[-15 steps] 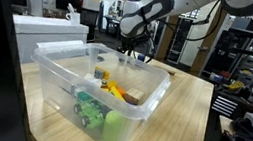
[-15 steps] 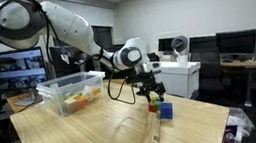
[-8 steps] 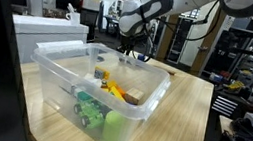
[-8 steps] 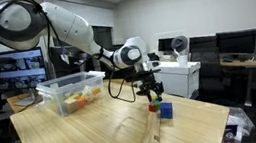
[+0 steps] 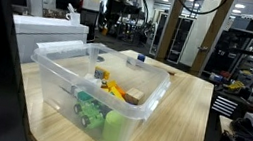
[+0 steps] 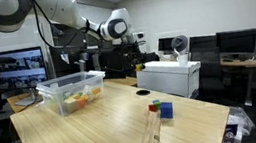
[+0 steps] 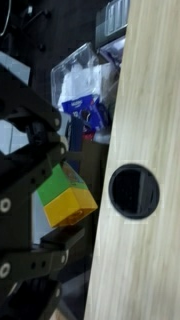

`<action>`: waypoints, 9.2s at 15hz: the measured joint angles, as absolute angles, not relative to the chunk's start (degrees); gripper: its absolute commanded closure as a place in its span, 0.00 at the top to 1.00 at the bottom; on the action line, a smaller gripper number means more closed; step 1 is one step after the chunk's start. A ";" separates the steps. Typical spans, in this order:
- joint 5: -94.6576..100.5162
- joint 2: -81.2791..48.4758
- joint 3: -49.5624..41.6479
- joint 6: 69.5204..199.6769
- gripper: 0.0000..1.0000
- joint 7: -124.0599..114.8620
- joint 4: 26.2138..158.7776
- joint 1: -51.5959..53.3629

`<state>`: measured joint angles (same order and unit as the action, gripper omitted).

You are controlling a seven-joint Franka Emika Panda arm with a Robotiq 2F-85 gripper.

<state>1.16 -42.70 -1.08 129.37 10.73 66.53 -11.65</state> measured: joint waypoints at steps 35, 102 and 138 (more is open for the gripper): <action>7.51 -44.15 -13.41 124.75 1.00 4.88 81.38 -12.76; 12.46 -59.85 -11.03 102.14 1.00 38.13 52.57 -14.33; 14.28 -69.28 -12.72 102.90 0.45 49.58 39.56 -12.49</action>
<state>14.28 -69.28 -12.72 102.90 49.58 39.56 -12.49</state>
